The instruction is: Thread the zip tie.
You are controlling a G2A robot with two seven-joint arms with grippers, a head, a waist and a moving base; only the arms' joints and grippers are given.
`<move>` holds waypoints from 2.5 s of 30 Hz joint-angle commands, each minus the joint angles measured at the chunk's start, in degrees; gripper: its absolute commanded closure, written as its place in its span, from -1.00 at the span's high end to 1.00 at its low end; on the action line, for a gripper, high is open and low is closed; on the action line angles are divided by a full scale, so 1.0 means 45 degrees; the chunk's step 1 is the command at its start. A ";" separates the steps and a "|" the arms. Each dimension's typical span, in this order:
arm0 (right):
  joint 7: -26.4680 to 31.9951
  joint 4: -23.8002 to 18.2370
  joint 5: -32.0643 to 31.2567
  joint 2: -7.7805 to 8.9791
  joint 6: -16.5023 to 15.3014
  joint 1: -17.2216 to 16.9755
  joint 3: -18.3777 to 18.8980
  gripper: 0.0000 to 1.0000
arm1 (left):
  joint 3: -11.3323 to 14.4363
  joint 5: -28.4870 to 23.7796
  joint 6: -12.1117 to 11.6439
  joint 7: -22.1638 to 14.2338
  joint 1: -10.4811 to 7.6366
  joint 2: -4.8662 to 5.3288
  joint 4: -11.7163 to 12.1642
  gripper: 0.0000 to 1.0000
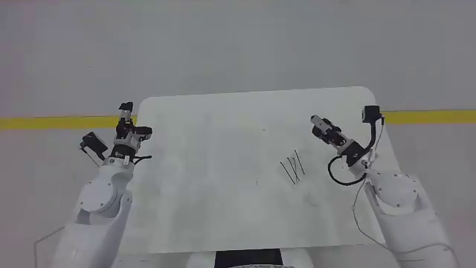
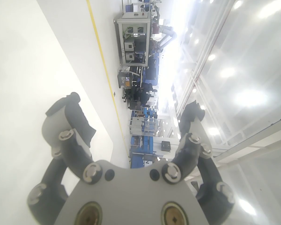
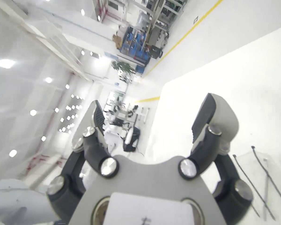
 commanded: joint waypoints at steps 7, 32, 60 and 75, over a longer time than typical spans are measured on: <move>0.4428 0.0527 -0.2824 0.0326 -0.0659 0.1189 -0.0781 1.00 | 0.0000 0.0000 0.0000 0.0000 0.0000 0.0000 0.0000 1.00; 0.9193 0.0137 -0.6119 0.0750 -0.0717 0.3026 -0.3366 1.00 | 0.0000 0.0000 0.0000 0.0000 0.0000 0.0000 0.0000 1.00; 0.9196 0.2135 -0.5081 0.0842 -0.0717 0.4215 -0.4232 1.00 | 0.0000 0.0000 0.0000 0.0000 0.0000 0.0000 0.0000 1.00; 0.8827 0.3312 -0.4321 0.0801 -0.0717 0.4718 -0.4961 1.00 | 0.0000 0.0000 0.0000 0.0000 0.0000 0.0000 0.0000 1.00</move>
